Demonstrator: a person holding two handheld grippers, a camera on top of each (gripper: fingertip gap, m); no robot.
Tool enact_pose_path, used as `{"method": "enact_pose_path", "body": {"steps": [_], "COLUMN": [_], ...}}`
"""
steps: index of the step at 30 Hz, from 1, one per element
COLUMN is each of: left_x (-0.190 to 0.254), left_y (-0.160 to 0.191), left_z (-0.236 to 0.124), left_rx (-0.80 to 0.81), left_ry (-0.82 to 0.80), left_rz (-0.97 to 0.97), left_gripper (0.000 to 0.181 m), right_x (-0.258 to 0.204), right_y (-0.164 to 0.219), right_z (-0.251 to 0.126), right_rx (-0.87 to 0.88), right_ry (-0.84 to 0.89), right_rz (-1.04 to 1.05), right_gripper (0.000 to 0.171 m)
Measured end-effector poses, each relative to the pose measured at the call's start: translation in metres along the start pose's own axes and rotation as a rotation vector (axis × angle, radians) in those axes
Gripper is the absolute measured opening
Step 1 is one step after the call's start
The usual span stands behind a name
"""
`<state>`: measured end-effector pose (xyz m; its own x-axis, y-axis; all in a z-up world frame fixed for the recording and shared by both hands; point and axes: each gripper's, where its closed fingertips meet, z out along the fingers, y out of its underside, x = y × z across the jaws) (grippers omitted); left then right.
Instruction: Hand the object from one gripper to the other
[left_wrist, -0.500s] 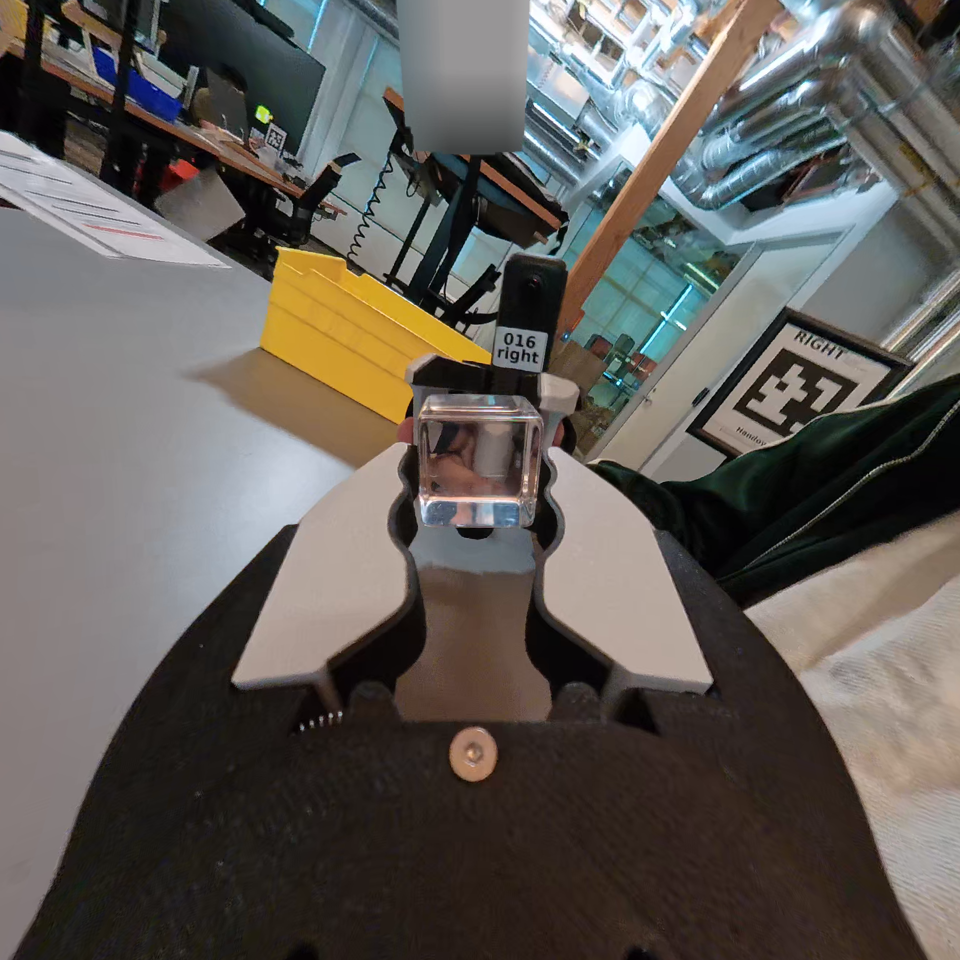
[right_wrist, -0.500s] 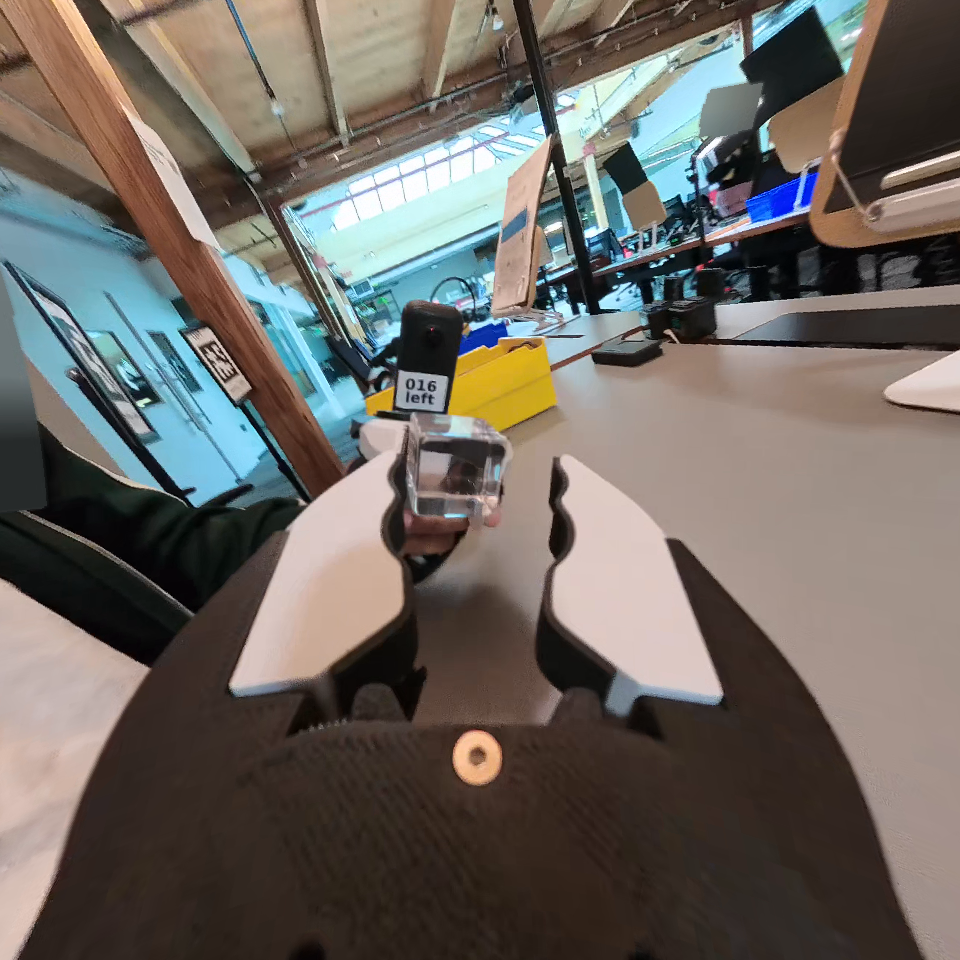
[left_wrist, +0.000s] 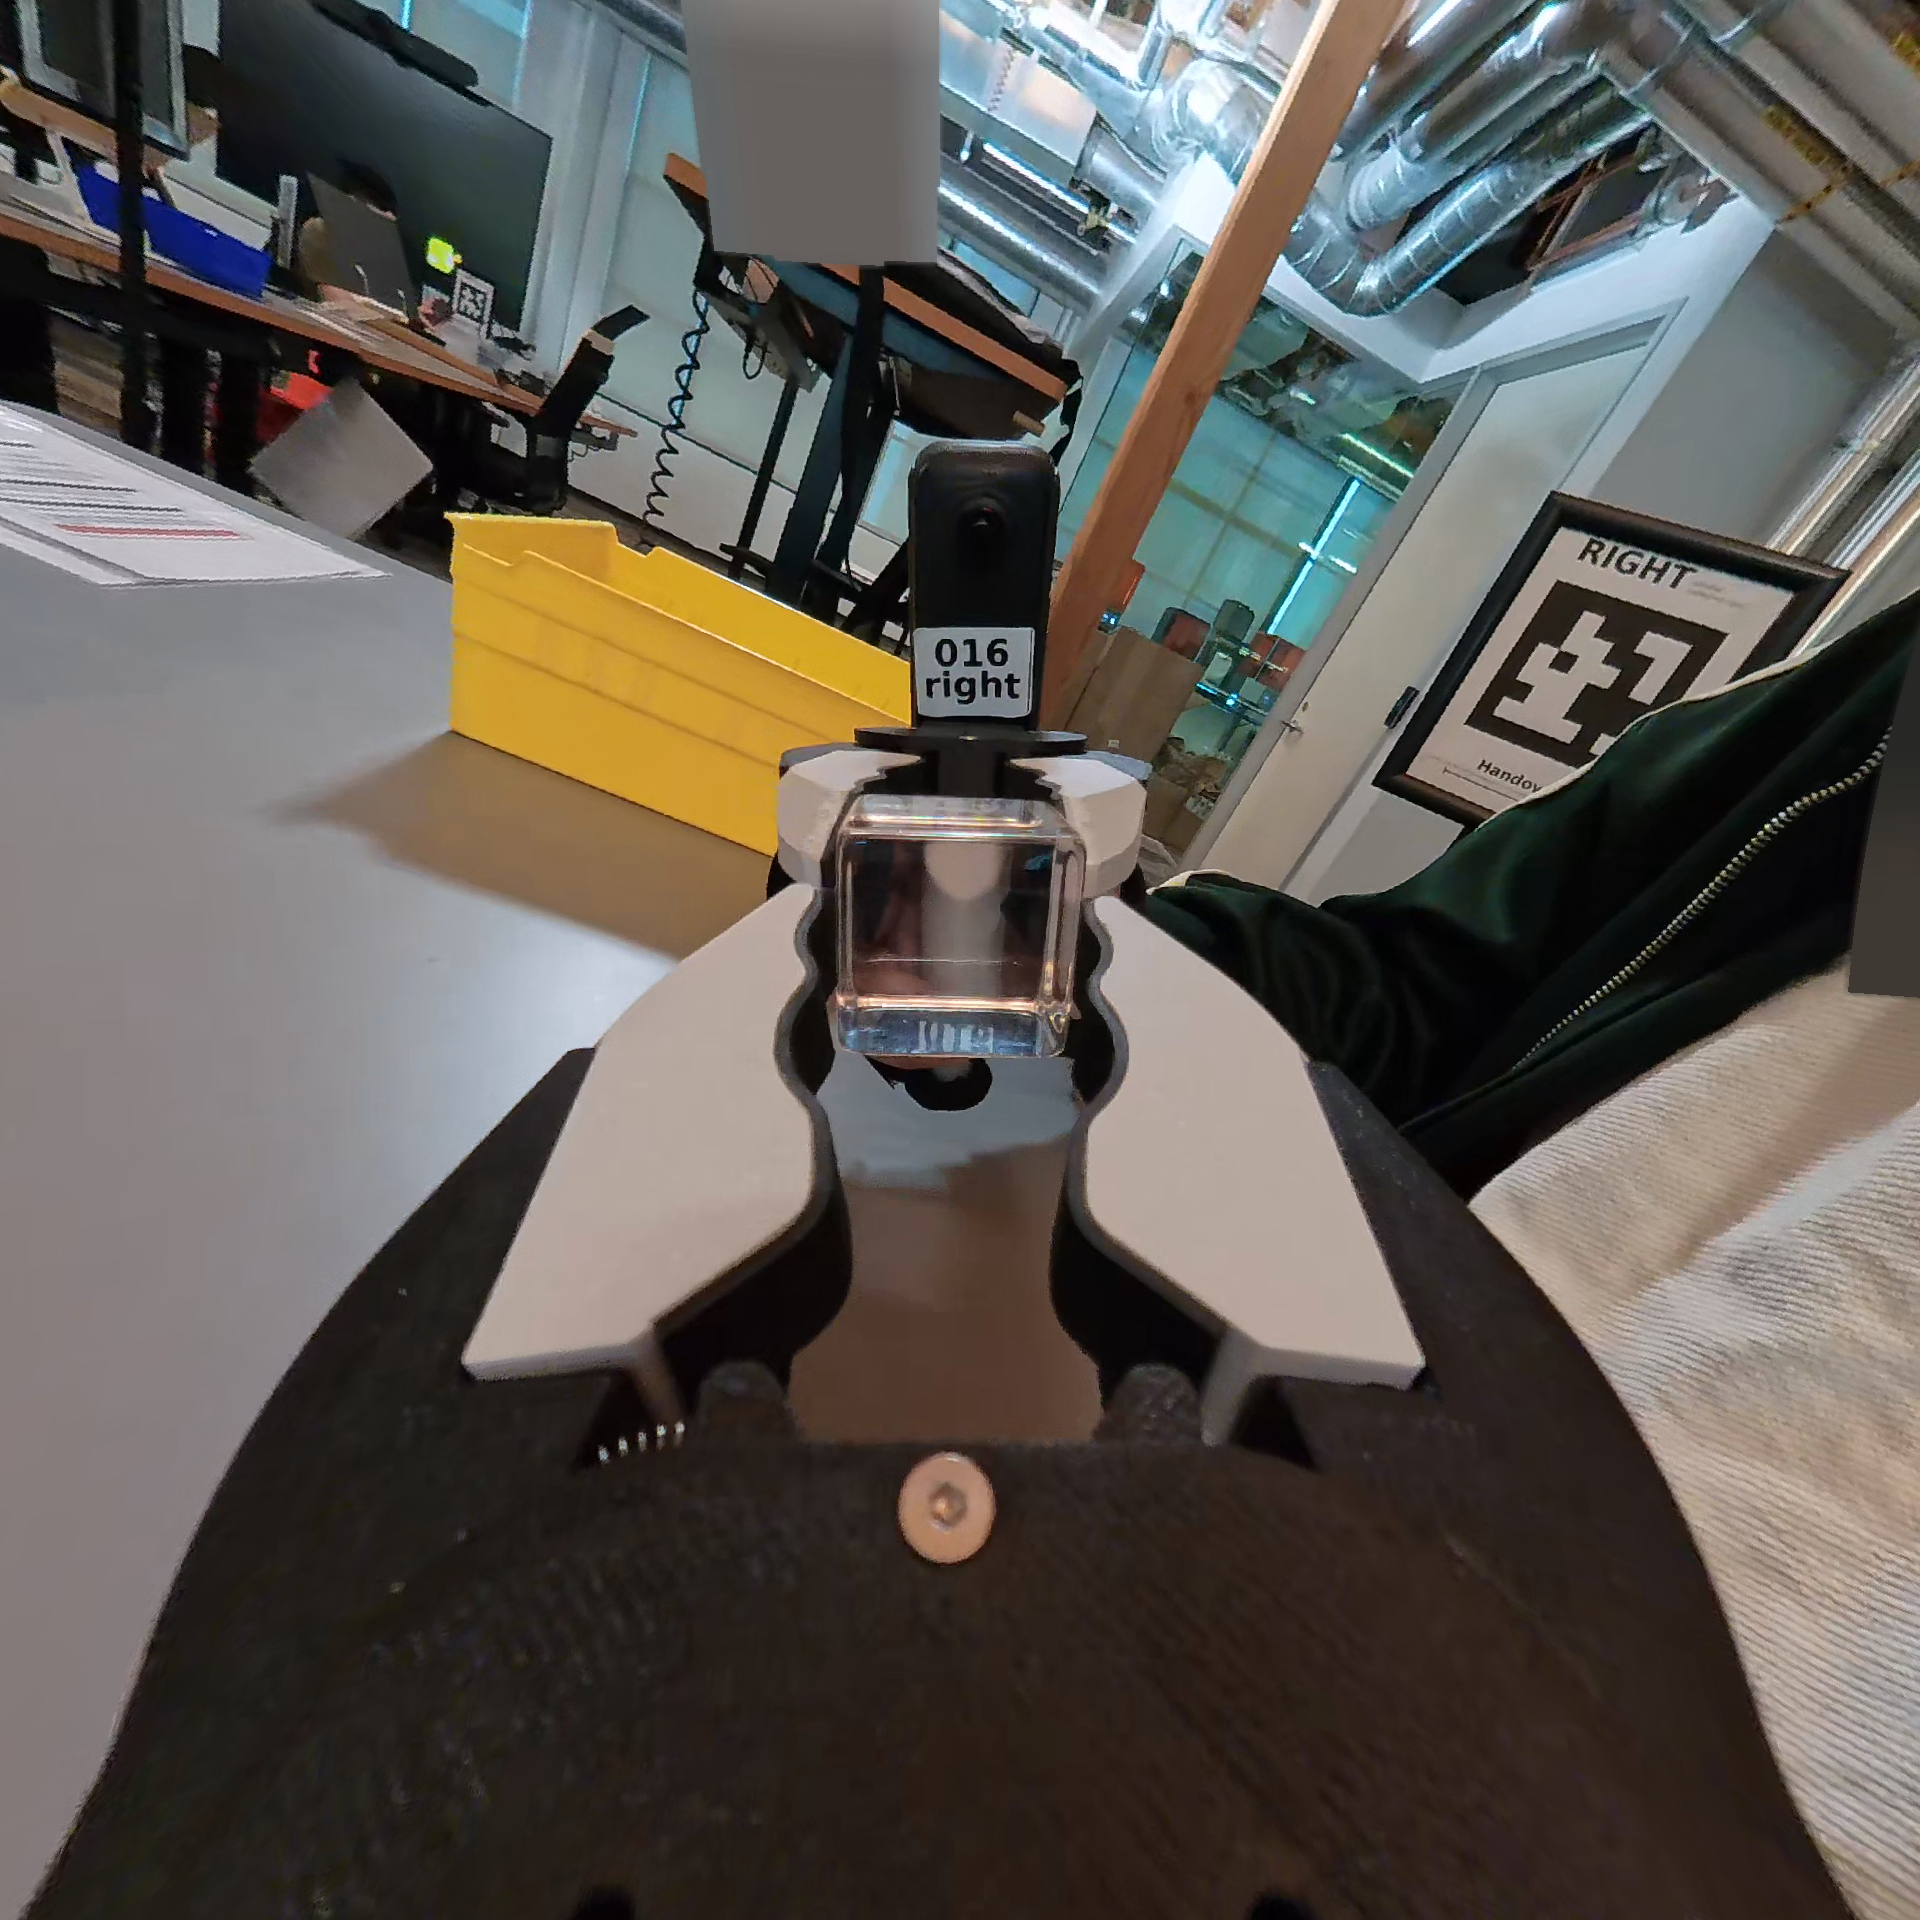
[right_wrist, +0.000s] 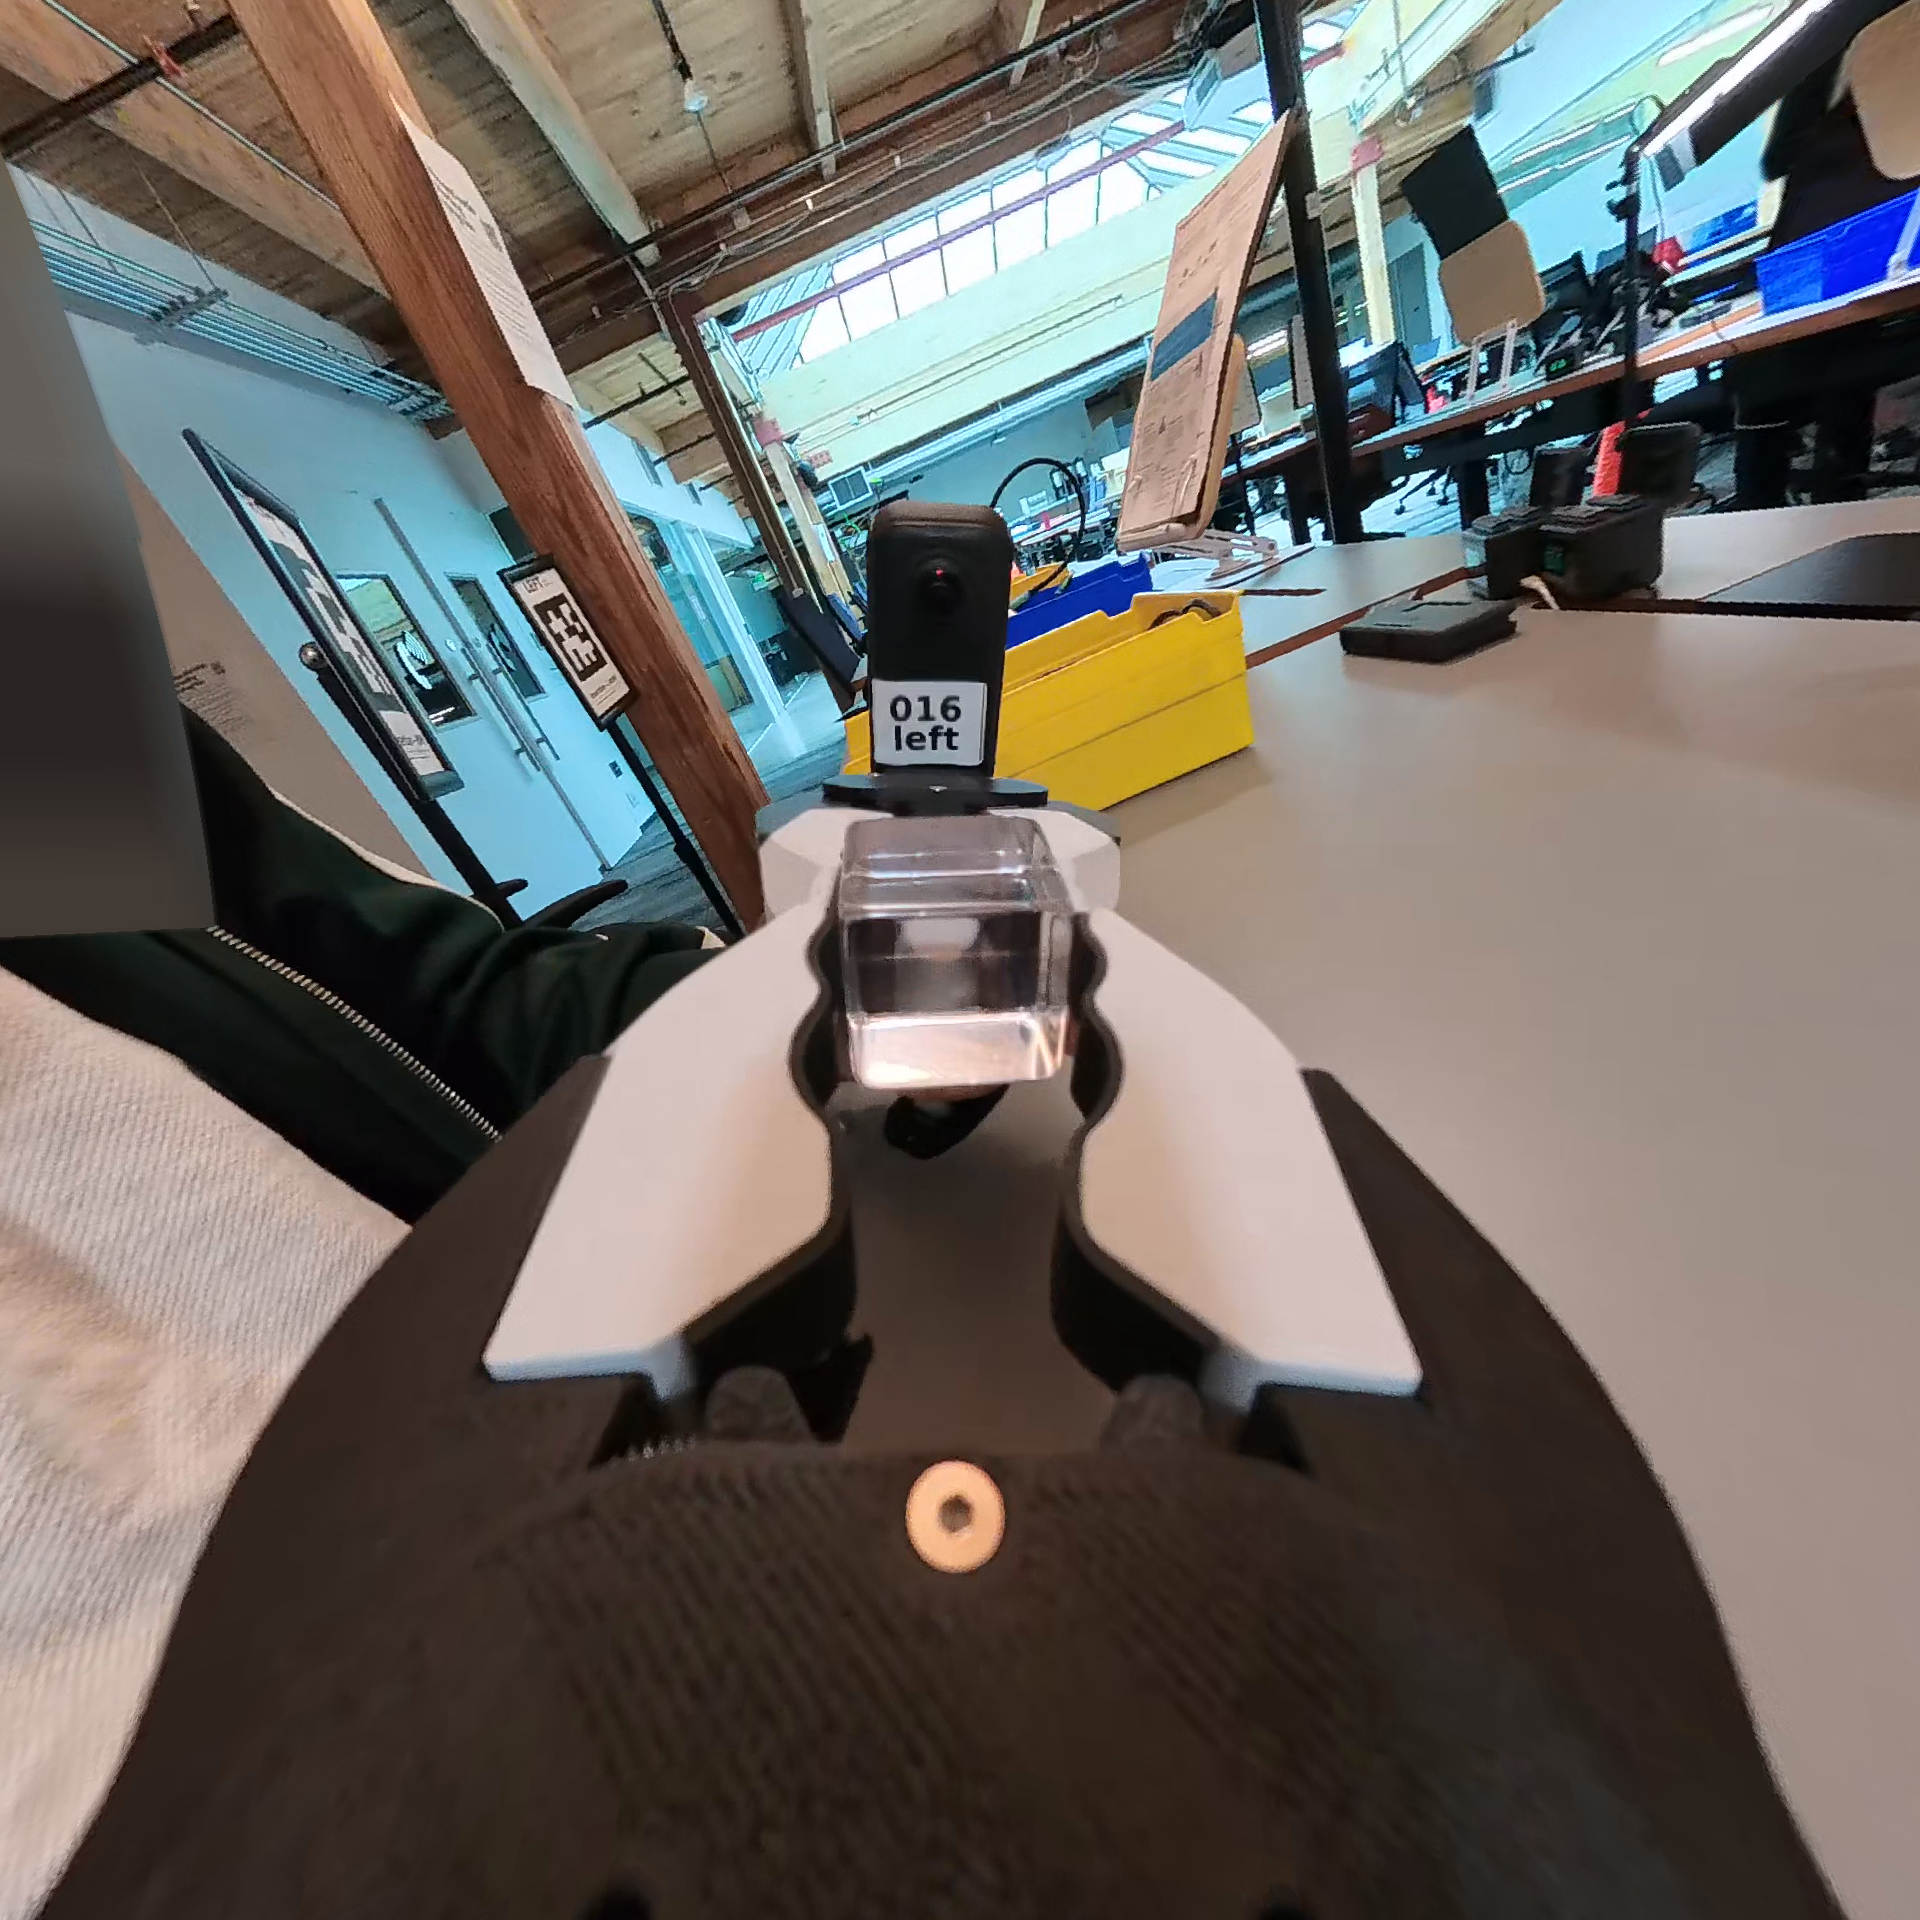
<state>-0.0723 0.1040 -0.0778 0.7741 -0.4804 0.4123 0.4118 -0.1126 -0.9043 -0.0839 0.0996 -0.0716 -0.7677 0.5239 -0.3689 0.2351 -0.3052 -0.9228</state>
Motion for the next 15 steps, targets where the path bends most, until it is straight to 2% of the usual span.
{"method": "enact_pose_path", "body": {"steps": [15], "left_x": [0.0018], "left_y": [-0.0032], "left_z": [0.0013], "left_rx": [0.042], "left_ry": [0.016], "left_rz": [-0.004], "left_gripper": [0.043], "right_x": [0.0001], "right_y": [-0.0024], "right_z": [-0.0005], "right_rx": [-0.002], "right_ry": [0.021], "right_rz": [-0.021], "right_gripper": [0.042]}}
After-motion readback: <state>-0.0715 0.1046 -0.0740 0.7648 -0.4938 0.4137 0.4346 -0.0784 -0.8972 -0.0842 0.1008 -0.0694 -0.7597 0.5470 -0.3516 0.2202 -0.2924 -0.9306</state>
